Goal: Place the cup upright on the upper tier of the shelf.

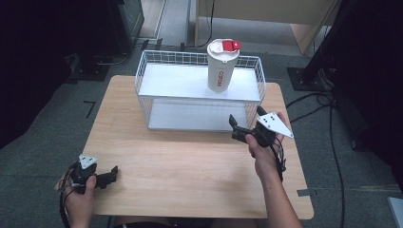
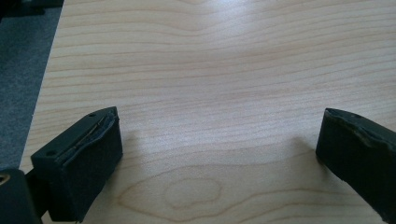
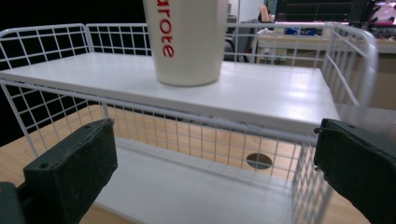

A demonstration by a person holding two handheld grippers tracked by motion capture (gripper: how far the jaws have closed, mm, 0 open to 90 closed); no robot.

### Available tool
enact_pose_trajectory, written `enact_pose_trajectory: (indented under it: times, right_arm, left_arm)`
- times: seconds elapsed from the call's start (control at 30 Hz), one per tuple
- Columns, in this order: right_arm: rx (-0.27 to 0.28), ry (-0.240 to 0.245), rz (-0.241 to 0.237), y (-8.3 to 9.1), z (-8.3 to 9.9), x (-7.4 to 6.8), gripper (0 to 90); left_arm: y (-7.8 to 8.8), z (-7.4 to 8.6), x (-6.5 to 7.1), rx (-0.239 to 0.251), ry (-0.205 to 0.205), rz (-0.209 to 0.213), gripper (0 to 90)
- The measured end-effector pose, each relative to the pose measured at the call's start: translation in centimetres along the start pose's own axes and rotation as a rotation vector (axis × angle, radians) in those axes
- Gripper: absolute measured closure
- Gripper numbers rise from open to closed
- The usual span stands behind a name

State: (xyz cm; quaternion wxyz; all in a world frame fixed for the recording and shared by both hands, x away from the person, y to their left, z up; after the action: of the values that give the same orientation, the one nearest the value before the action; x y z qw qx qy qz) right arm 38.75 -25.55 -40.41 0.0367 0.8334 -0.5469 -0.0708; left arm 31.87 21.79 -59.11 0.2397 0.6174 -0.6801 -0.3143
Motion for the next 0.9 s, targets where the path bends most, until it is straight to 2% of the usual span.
enact_pose_trajectory:
  times: [0.3, 0.53, 0.83, 0.9]
  right_arm:
    - [-0.046, 0.000, 0.045, 2.9, 3.5, 2.2, 0.0]
    - [-0.079, 0.004, 0.075, 4.3, 5.7, 3.4, 0.0]
    - [-0.129, -0.016, 0.120, 6.7, 8.8, 5.4, 0.0]
    - [-0.134, -0.012, 0.127, 6.9, 9.0, 5.6, 0.0]
  left_arm:
    - [0.0, 0.0, 0.0, -0.002, 0.000, 0.001, 0.8]
    - [0.0, 0.0, 0.0, -0.002, 0.000, 0.001, 0.8]
    - [0.0, 0.0, 0.0, -0.003, 0.000, 0.001, 0.8]
    - [0.0, 0.0, 0.0, -0.003, 0.000, 0.002, 0.8]
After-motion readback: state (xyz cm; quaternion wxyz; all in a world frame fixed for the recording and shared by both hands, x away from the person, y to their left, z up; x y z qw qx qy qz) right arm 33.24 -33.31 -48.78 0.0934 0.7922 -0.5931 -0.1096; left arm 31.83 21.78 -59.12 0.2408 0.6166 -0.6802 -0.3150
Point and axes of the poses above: each handheld gripper's, and its own axes: y roughly backward along the jaws, z roughly out of its underside, x roughly to its right, the point moved 10 cm from there along -y, roughly forward along the jaws, and after that the axes turned 4 degrees about -z, right-handed, at the moved point
